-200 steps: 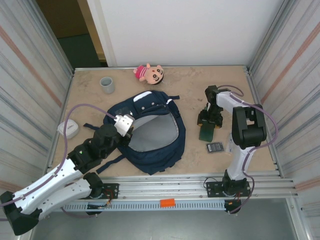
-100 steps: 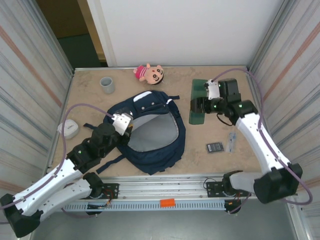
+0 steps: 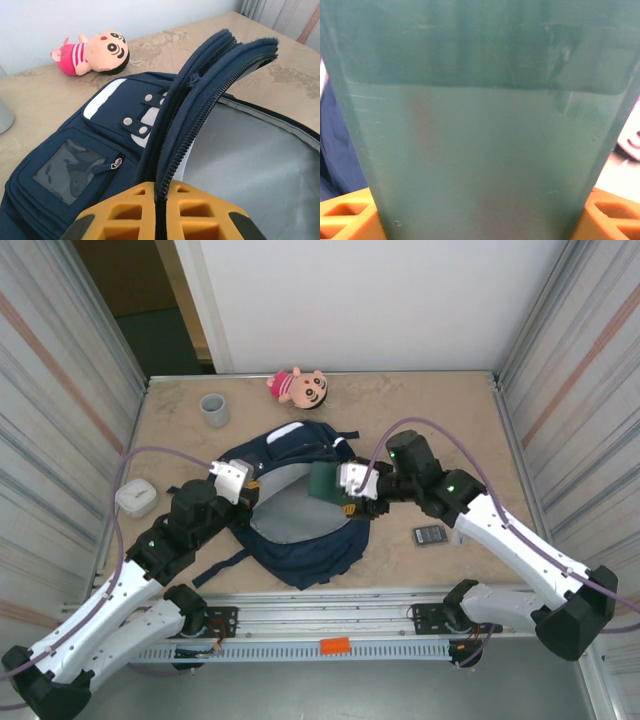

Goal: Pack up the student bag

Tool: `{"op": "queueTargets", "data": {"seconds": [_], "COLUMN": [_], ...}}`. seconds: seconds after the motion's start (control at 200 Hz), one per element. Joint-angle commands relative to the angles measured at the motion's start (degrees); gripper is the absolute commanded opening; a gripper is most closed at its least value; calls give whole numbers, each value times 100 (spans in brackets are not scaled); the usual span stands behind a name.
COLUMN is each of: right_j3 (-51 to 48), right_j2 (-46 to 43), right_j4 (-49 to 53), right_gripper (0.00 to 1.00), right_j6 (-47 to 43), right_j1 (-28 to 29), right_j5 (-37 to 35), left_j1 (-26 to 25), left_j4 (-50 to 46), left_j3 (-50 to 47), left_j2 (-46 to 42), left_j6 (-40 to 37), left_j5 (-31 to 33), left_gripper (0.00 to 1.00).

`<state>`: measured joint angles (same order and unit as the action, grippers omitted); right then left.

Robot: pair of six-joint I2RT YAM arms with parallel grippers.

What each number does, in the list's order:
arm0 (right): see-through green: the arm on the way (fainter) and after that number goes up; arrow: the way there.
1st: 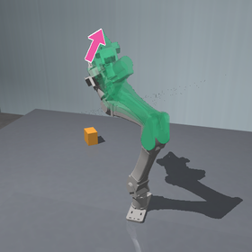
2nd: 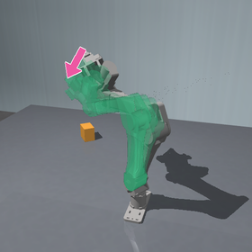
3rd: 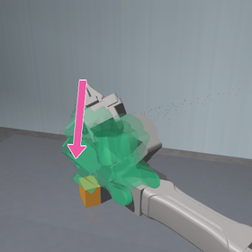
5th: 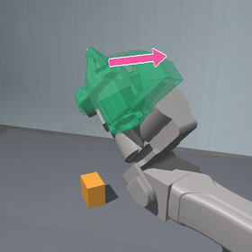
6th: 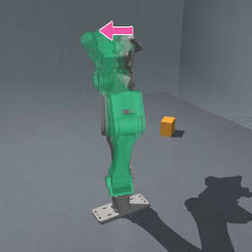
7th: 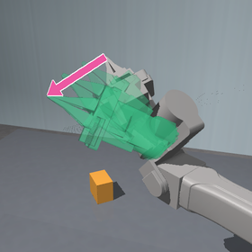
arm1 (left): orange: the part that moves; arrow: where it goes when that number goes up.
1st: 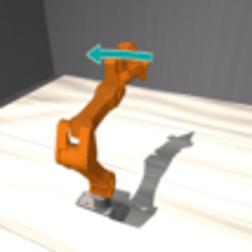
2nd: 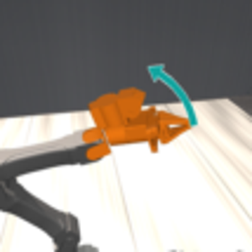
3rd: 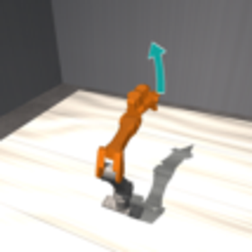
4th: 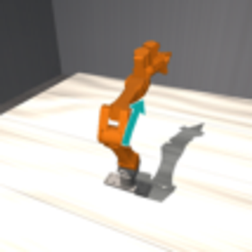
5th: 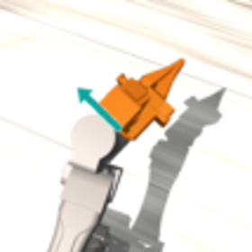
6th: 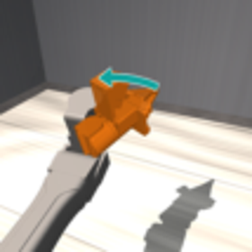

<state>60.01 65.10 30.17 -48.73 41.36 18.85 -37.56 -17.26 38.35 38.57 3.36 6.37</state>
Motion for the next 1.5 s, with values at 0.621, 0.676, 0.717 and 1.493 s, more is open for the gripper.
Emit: {"op": "queueTargets", "data": {"seconds": [0.621, 0.676, 0.717, 1.493], "right_j3": [806, 833, 854, 883], "right_j2": [2118, 2239, 2318, 2759], "right_j4": [-570, -655, -707, -1269], "right_gripper": [63, 63, 64, 99], "right_j6": [-3037, -3012, -2998, -2539], "right_j1": [917, 926, 926, 878], "right_j5": [-1437, -1342, -1307, -1399], "left_j1": [47, 48, 47, 47], "left_j4": [774, 810, 836, 785], "left_j3": [531, 538, 556, 604], "left_j2": [-69, -77, -78, -134], "left_j6": [-180, -177, -182, -283], "left_j5": [-1871, -1891, -1918, -1957], "left_gripper": [8, 8, 8, 8]}}
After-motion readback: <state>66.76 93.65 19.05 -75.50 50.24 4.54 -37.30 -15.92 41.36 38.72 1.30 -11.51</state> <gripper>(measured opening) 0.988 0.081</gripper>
